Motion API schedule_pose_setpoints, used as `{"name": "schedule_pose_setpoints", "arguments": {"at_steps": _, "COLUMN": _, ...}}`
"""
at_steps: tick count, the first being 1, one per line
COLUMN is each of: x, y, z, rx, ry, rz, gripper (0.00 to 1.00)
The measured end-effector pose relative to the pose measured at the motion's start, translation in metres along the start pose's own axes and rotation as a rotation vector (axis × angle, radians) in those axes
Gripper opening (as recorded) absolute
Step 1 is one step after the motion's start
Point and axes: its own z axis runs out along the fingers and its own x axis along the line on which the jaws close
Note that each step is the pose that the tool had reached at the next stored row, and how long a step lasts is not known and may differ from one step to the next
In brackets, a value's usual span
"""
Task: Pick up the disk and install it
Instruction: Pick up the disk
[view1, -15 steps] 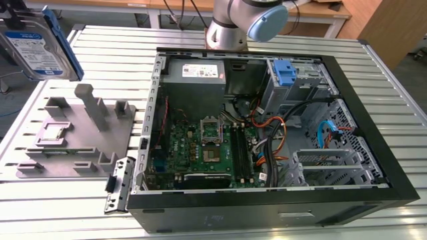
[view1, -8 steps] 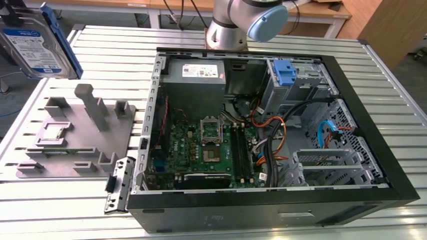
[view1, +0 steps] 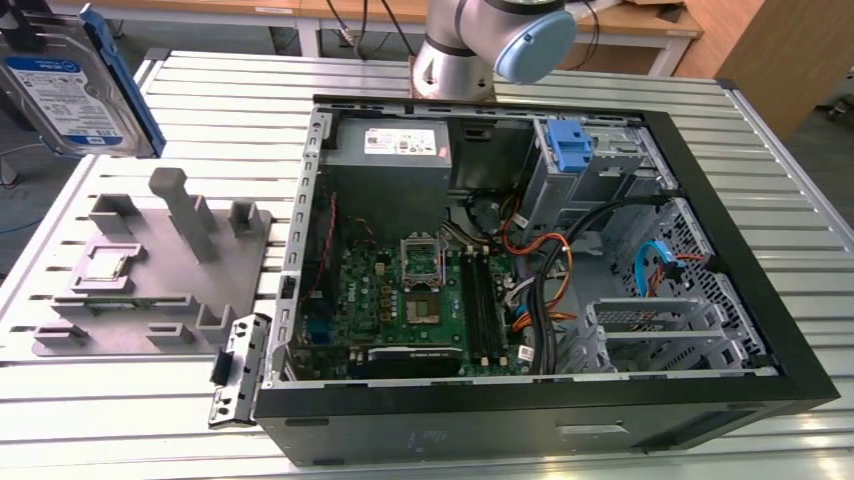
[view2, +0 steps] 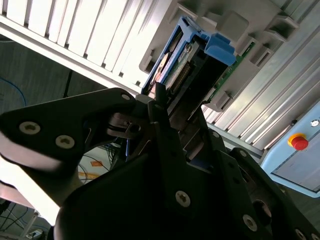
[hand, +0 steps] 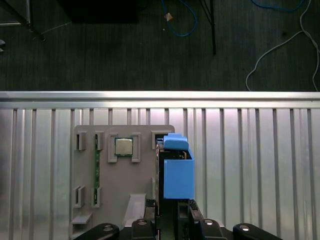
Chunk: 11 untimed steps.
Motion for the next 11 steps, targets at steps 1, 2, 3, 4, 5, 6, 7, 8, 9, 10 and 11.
{"name": "schedule_pose_setpoints", "arguments": {"at_steps": 1, "x": 0.0, "y": 0.0, "z": 0.0, "rx": 0.0, "ry": 0.0, "rz": 0.0, "gripper": 0.35}}
{"name": "schedule_pose_setpoints", "arguments": {"at_steps": 2, "x": 0.0, "y": 0.0, "z": -0.0001, "rx": -0.0001, "ry": 0.0001, "rz": 0.0, "gripper": 0.35}}
{"name": "schedule_pose_setpoints", "arguments": {"at_steps": 3, "x": 0.0, "y": 0.0, "z": 0.0, "rx": 0.0, "ry": 0.0, "rz": 0.0, "gripper": 0.35}}
{"name": "schedule_pose_setpoints", "arguments": {"at_steps": 4, "x": 0.0, "y": 0.0, "z": -0.0001, "rx": 0.0, "ry": 0.0, "rz": 0.0, "gripper": 0.35}}
{"name": "schedule_pose_setpoints", "arguments": {"at_steps": 5, "x": 0.0, "y": 0.0, "z": -0.0001, "rx": -0.0001, "ry": 0.0001, "rz": 0.0, "gripper": 0.35}}
{"name": "schedule_pose_setpoints", "arguments": {"at_steps": 6, "x": 0.0, "y": 0.0, "z": -0.0001, "rx": 0.0, "ry": 0.0, "rz": 0.0, "gripper": 0.35}}
{"name": "schedule_pose_setpoints", "arguments": {"at_steps": 7, "x": 0.0, "y": 0.0, "z": -0.0002, "rx": -0.0001, "ry": 0.0001, "rz": 0.0, "gripper": 0.35}}
{"name": "schedule_pose_setpoints", "arguments": {"at_steps": 8, "x": 0.0, "y": 0.0001, "z": -0.0005, "rx": -0.0002, "ry": 0.0001, "rz": 0.0, "gripper": 0.35}}
{"name": "schedule_pose_setpoints", "arguments": {"at_steps": 9, "x": 0.0, "y": 0.0, "z": -0.0009, "rx": -0.0002, "ry": 0.0001, "rz": 0.0, "gripper": 0.35}}
{"name": "schedule_pose_setpoints", "arguments": {"at_steps": 10, "x": -0.0001, "y": 0.0, "z": -0.0012, "rx": 0.0, "ry": 0.0, "rz": 0.0, "gripper": 0.35}}
{"name": "schedule_pose_setpoints", "arguments": {"at_steps": 11, "x": -0.0001, "y": 0.0001, "z": -0.0017, "rx": -0.0001, "ry": 0.0001, "rz": 0.0, "gripper": 0.35}}
